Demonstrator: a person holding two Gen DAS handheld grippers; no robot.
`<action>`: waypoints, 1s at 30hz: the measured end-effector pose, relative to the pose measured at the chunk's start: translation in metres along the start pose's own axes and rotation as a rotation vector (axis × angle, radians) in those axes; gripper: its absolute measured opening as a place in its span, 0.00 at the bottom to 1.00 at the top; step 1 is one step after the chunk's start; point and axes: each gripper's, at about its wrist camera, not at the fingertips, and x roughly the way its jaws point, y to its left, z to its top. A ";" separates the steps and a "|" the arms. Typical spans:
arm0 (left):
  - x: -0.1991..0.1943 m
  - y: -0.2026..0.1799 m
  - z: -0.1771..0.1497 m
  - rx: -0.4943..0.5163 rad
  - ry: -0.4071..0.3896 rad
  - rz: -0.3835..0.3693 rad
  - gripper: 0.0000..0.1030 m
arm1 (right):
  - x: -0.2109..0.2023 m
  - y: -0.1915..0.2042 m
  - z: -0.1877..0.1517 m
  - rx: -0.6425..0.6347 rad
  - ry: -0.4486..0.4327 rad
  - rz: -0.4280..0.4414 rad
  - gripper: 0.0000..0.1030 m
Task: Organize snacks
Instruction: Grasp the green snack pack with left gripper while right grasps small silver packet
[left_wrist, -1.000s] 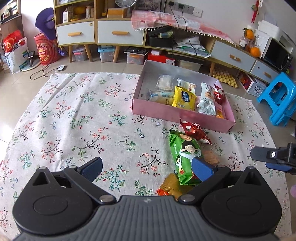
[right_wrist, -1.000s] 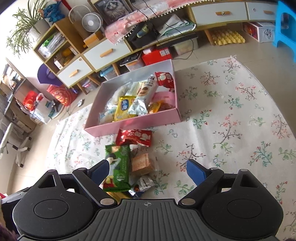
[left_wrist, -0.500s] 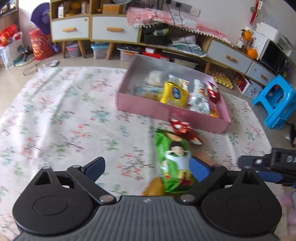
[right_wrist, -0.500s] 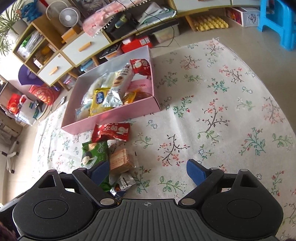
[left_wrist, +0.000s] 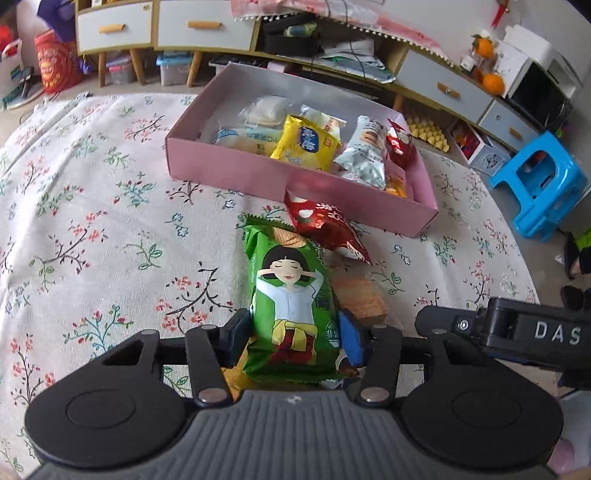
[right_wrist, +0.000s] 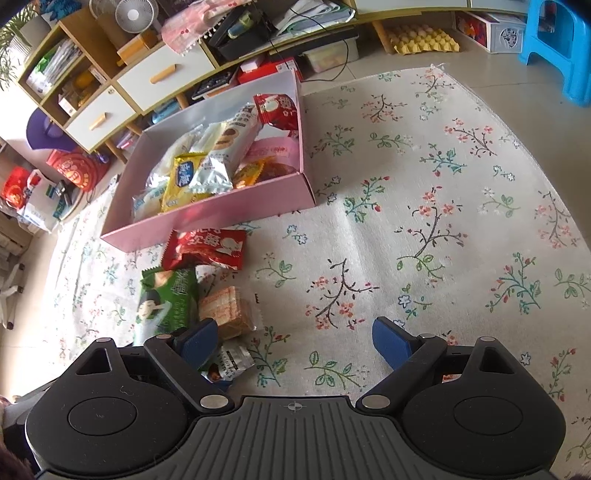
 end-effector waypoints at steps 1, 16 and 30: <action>-0.001 0.002 0.001 -0.006 -0.001 -0.004 0.45 | 0.001 0.001 0.000 0.000 0.002 0.000 0.90; -0.022 0.038 0.011 0.011 -0.023 0.038 0.44 | 0.025 0.037 -0.009 -0.042 0.023 0.045 0.90; -0.026 0.082 0.009 0.022 0.021 0.051 0.44 | 0.041 0.078 -0.034 -0.254 -0.013 -0.052 0.73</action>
